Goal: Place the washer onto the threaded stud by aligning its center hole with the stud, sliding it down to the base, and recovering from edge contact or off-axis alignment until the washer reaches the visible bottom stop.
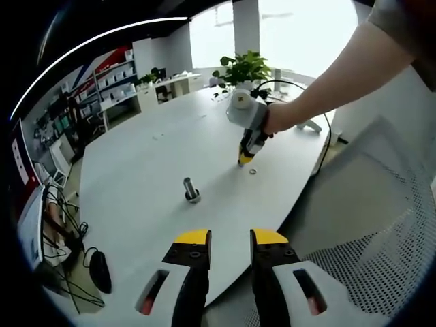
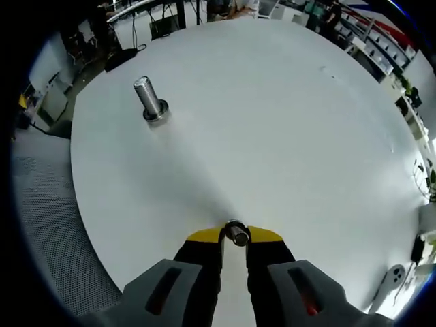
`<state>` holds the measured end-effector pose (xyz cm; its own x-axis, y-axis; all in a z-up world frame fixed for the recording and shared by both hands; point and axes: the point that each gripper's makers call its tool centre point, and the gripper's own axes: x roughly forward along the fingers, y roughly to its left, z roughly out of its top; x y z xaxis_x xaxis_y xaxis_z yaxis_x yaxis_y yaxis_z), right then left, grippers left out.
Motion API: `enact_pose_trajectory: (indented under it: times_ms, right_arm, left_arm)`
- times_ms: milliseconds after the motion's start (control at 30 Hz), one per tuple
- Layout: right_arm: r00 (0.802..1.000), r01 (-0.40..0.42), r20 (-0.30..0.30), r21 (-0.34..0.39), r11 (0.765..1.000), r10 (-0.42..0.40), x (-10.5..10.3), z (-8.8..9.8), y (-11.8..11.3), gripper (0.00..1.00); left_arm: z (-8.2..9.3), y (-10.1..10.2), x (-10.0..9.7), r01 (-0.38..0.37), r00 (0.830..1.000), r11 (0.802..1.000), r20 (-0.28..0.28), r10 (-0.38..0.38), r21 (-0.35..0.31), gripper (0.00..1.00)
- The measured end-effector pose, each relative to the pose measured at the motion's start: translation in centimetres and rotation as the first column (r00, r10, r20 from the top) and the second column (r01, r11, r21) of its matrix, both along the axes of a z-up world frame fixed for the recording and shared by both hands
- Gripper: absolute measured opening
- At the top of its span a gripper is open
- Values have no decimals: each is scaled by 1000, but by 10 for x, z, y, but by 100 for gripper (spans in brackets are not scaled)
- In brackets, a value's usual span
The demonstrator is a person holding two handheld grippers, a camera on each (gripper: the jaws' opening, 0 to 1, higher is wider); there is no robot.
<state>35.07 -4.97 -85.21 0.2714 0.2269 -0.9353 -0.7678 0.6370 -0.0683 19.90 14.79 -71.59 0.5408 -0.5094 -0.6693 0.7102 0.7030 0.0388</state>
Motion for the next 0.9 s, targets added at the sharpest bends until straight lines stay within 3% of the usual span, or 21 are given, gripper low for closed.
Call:
enact_pose_trajectory:
  times_ms: [367,900]
  right_arm:
    - [1000,-4,6,1,1000,4,3,-2,-2,15]
    - [1000,20,21,16,1000,-20,2,10,-6,19]
  left_arm:
    - [0,0,0,-3,1000,1000,1,3,2,21]
    - [1,2,1,-12,1000,1000,6,12,4,21]
